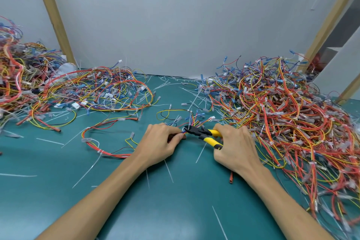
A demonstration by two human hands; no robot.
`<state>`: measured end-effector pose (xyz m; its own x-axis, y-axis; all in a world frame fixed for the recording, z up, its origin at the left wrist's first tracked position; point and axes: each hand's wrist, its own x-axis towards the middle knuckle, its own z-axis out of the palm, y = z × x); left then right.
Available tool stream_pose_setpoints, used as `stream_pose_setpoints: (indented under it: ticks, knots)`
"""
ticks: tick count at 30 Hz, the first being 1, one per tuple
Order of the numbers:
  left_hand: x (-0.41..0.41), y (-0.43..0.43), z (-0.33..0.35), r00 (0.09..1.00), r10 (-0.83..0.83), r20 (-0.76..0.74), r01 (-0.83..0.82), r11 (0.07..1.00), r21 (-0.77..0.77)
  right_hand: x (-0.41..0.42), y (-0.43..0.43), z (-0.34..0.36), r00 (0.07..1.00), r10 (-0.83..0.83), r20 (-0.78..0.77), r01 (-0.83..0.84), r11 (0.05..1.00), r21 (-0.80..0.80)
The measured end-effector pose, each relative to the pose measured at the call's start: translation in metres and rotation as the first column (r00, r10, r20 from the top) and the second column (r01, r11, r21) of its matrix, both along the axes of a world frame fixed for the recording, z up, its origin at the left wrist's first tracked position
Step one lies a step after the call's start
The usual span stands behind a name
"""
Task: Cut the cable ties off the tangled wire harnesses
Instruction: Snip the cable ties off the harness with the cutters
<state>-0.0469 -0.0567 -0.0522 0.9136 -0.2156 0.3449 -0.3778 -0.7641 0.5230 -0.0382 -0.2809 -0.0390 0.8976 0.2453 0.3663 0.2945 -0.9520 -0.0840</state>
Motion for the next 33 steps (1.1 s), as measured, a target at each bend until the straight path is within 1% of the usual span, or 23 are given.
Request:
stream_pose_setpoints:
  ticks: [8,12,16,23,28,33]
  knots:
    - [-0.0003,0.0001,0.0001,1.000,-0.005,0.010,0.005,1.000,0.012,0.0004,0.0000,0.0010,1.000,-0.002,-0.013,0.002,1.000,-0.027]
    - [-0.0005,0.0004,-0.0002,1.000,-0.008,0.022,0.007,1.000,0.009,-0.0007,0.0000,0.0036,1.000,0.009,0.001,-0.009,1.000,0.011]
    - [-0.0004,0.0003,-0.0001,1.000,-0.005,0.013,0.005,1.000,0.009,0.0001,-0.0007,0.0008,1.000,0.001,-0.007,-0.001,1.000,-0.018]
    - [-0.0003,0.0001,0.0001,1.000,-0.002,0.008,0.002,1.000,0.016,0.0017,-0.0009,0.0000,1.000,0.003,-0.018,-0.003,1.000,-0.022]
    - [0.0000,0.0001,0.0004,1.000,0.000,0.001,0.000,1.000,0.016,-0.0013,0.0003,0.0035,1.000,0.008,-0.020,-0.007,0.999,0.040]
    - [-0.0014,0.0001,0.0019,1.000,-0.006,0.003,0.006,1.000,0.014,-0.0019,-0.0009,0.0044,0.999,0.005,-0.035,-0.003,0.999,0.039]
